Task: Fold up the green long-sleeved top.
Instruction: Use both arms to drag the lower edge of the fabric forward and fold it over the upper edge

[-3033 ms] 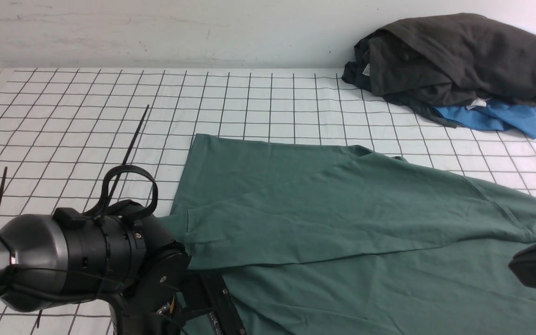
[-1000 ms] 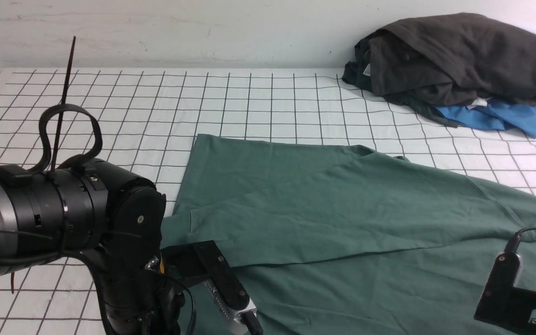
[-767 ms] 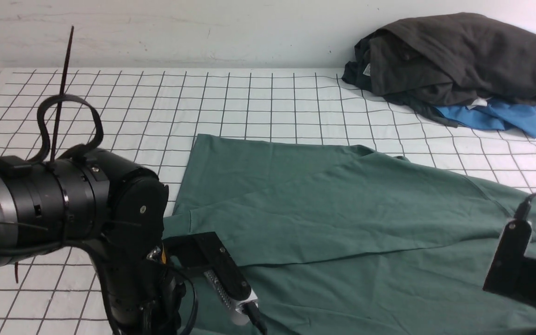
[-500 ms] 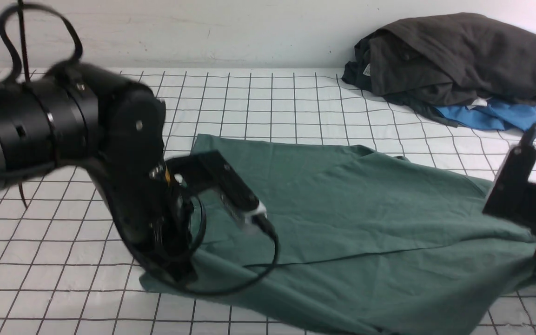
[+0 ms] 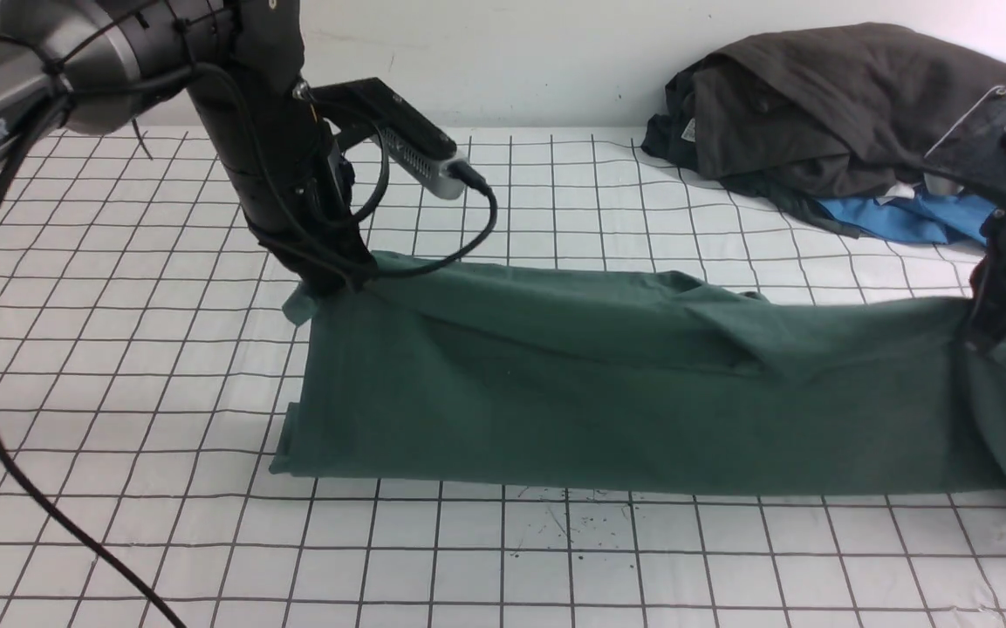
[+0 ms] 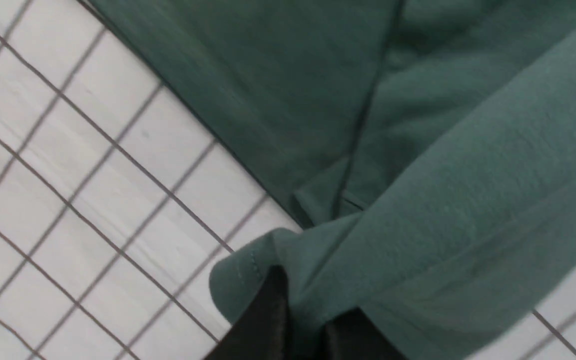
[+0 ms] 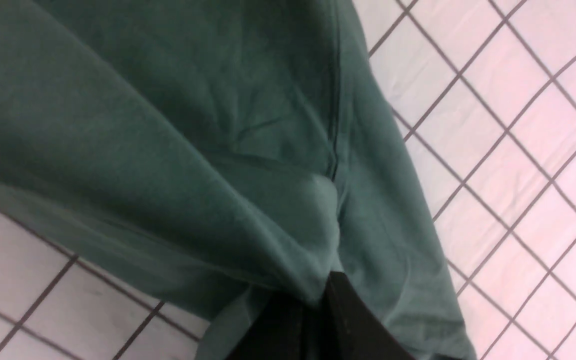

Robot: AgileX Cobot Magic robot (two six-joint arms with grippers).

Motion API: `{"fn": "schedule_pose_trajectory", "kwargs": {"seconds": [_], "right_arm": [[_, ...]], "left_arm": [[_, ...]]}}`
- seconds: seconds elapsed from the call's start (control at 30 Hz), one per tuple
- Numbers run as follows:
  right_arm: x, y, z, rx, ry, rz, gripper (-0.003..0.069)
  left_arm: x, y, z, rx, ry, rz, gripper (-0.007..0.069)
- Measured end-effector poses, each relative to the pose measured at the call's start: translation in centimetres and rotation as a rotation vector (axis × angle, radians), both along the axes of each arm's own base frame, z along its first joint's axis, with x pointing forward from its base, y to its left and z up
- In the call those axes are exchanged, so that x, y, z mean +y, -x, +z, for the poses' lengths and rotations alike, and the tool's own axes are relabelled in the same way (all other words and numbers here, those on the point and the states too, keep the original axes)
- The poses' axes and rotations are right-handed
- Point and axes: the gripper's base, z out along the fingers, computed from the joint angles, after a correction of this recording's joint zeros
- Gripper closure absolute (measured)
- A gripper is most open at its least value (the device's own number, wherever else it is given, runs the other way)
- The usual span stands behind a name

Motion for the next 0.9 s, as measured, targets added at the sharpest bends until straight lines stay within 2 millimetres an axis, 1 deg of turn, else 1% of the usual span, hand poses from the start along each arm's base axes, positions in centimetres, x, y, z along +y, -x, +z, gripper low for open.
{"fn": "schedule_pose_trajectory", "kwargs": {"seconds": [0.07, 0.1, 0.2, 0.23, 0.27, 0.3, 0.33, 0.37, 0.4, 0.43, 0.5, 0.53, 0.6, 0.7, 0.77, 0.87, 0.9], "right_arm": [[-0.5, -1.5, -0.5, 0.0, -0.019, -0.021, 0.0646], [-0.5, -1.6, -0.5, 0.0, -0.021, -0.022, 0.0646], [-0.7, -4.0, -1.9, 0.015, -0.032, -0.029, 0.0646], [-0.7, -4.6, -2.4, 0.022, -0.033, -0.029, 0.0646], [-0.7, -4.7, -2.5, 0.023, -0.032, -0.028, 0.0646], [-0.7, -5.6, -3.3, 0.033, -0.036, -0.028, 0.0646], [-0.7, -5.8, -3.6, 0.034, -0.036, -0.028, 0.0646], [-0.7, -6.6, -4.4, 0.043, -0.038, -0.029, 0.0646], [-0.7, -6.7, -4.5, 0.043, -0.038, -0.028, 0.0646], [-0.6, -7.4, -5.3, 0.045, -0.041, -0.034, 0.0646], [-0.6, -8.1, -6.4, 0.051, -0.048, -0.048, 0.0646], [-0.6, -8.2, -6.5, 0.051, -0.049, -0.051, 0.0646], [-0.6, -8.9, -7.7, 0.055, -0.062, -0.077, 0.0646], [-0.5, -9.4, -8.6, 0.048, -0.074, -0.101, 0.0636], [-0.5, -9.6, -8.8, 0.036, -0.078, -0.112, 0.0622], [-0.6, -9.8, -8.7, 0.013, -0.072, -0.126, 0.0565], [-0.7, -9.8, -8.7, 0.003, -0.07, -0.139, 0.0527]], "left_arm": [[0.4, -1.7, -0.5, -0.013, 0.017, 0.019, 0.0611], [0.5, -1.7, -0.5, -0.012, 0.018, 0.02, 0.0611], [1.1, -4.2, -1.6, -0.027, 0.04, 0.048, 0.0611], [1.2, -4.8, -2.1, -0.028, 0.043, 0.054, 0.0611], [1.2, -4.9, -2.2, -0.027, 0.043, 0.055, 0.0611], [1.4, -5.8, -3.3, -0.021, 0.044, 0.061, 0.0611], [1.4, -5.9, -3.4, -0.021, 0.044, 0.063, 0.0611], [1.5, -6.6, -4.4, -0.012, 0.043, 0.065, 0.0611], [1.5, -6.7, -4.6, -0.01, 0.042, 0.066, 0.0611], [1.5, -7.3, -5.7, 0.003, 0.039, 0.07, 0.0611], [1.7, -7.7, -6.7, 0.017, 0.035, 0.074, 0.0611], [1.7, -7.7, -6.8, 0.019, 0.034, 0.074, 0.0611], [1.9, -7.9, -7.9, 0.041, 0.033, 0.086, 0.061], [1.9, -8.1, -8.5, 0.047, 0.031, 0.089, 0.0606], [1.9, -8.2, -8.8, 0.049, 0.028, 0.089, 0.059], [2.2, -8.4, -9.2, 0.046, 0.02, 0.105, 0.0546], [2.4, -8.5, -9.4, 0.043, 0.02, 0.116, 0.051]]}}
